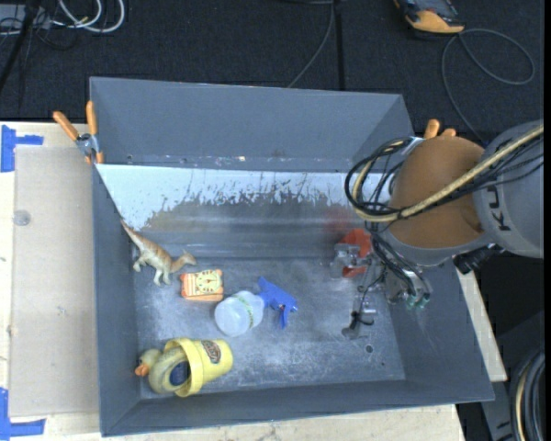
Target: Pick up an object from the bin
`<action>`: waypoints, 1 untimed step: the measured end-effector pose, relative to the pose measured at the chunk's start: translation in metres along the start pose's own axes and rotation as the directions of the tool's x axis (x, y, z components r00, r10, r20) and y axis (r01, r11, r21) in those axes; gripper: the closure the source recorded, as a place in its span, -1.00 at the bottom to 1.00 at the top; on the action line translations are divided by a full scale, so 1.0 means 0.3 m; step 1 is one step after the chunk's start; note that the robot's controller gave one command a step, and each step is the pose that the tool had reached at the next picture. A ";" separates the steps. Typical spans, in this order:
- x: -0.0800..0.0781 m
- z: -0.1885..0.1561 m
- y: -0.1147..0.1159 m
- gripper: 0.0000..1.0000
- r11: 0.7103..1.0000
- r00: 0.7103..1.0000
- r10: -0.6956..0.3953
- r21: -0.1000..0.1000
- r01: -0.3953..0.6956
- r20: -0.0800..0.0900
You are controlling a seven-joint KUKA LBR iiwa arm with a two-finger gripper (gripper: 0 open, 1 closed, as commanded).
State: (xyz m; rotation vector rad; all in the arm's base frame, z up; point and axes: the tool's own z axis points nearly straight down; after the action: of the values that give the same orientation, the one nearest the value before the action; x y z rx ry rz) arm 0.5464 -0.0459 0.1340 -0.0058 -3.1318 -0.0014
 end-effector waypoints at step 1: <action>-0.006 -0.015 0.000 -1.00 1.000 1.000 -0.001 0.001 0.001 0.008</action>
Offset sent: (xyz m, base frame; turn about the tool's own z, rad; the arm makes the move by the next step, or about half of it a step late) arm 0.0195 0.0466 -0.0640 -0.0720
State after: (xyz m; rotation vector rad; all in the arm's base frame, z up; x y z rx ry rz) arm 0.5481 -0.0458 0.1383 -0.0040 -3.1394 -0.0006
